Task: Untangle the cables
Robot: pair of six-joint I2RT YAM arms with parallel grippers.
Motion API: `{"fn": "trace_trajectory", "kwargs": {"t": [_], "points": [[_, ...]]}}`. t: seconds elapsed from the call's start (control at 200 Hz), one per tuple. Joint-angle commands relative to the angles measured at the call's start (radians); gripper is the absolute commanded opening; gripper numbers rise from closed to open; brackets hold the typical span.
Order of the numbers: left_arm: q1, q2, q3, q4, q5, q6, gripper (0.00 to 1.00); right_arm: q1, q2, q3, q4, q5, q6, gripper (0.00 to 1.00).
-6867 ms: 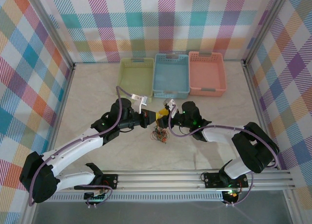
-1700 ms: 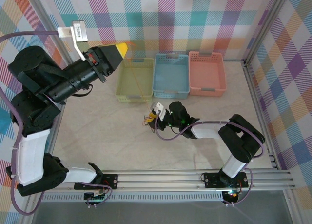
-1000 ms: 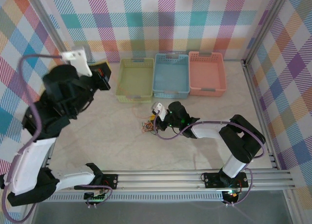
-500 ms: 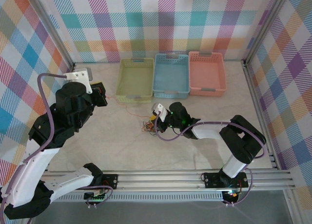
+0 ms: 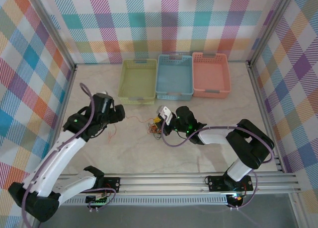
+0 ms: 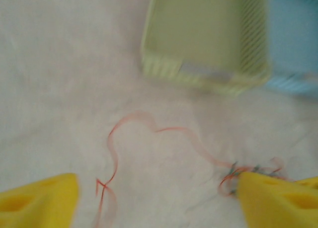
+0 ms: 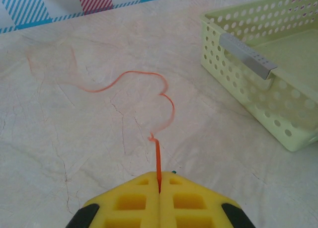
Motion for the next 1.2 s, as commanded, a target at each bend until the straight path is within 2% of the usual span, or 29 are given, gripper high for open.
{"fn": "trace_trajectory", "kwargs": {"t": [0.0,0.075,0.23,0.3,0.395,0.54,0.615,0.69,0.725,0.795,0.93,1.195], "points": [[0.030,-0.025,-0.050,0.041,0.151,-0.035,0.95,0.000,-0.025,-0.003,0.039,-0.012,-0.008,0.00],[0.030,-0.037,-0.081,0.106,0.247,-0.010,0.97,0.000,-0.025,-0.004,0.045,-0.017,-0.006,0.00],[0.031,-0.013,-0.120,0.278,0.500,0.073,0.89,-0.001,-0.028,-0.008,0.045,-0.030,-0.014,0.00],[0.029,0.000,-0.143,0.341,0.570,0.090,0.87,-0.003,-0.036,-0.012,0.037,-0.049,-0.027,0.00],[0.015,0.016,-0.171,0.369,0.539,0.054,0.85,-0.013,-0.046,-0.004,-0.002,-0.065,-0.032,0.00],[-0.004,0.087,-0.193,0.394,0.484,0.039,0.87,-0.031,-0.068,-0.009,-0.016,-0.093,-0.031,0.00],[-0.006,0.148,-0.188,0.390,0.471,-0.069,0.87,-0.032,-0.070,-0.019,0.006,-0.094,-0.031,0.00],[-0.025,0.192,-0.228,0.498,0.585,-0.176,0.85,-0.034,-0.064,-0.021,0.021,-0.097,-0.027,0.00],[-0.041,0.200,-0.250,0.546,0.603,-0.236,0.85,-0.034,-0.061,-0.020,0.019,-0.102,-0.027,0.00],[-0.085,0.203,-0.271,0.575,0.554,-0.333,0.87,-0.035,-0.059,-0.020,0.020,-0.106,-0.026,0.00],[-0.160,0.194,-0.266,0.601,0.489,-0.426,0.89,-0.034,-0.059,-0.021,0.024,-0.109,-0.027,0.00],[-0.177,0.184,-0.337,0.781,0.429,-0.666,0.89,-0.034,-0.053,-0.018,0.027,-0.123,-0.027,0.00]]}}
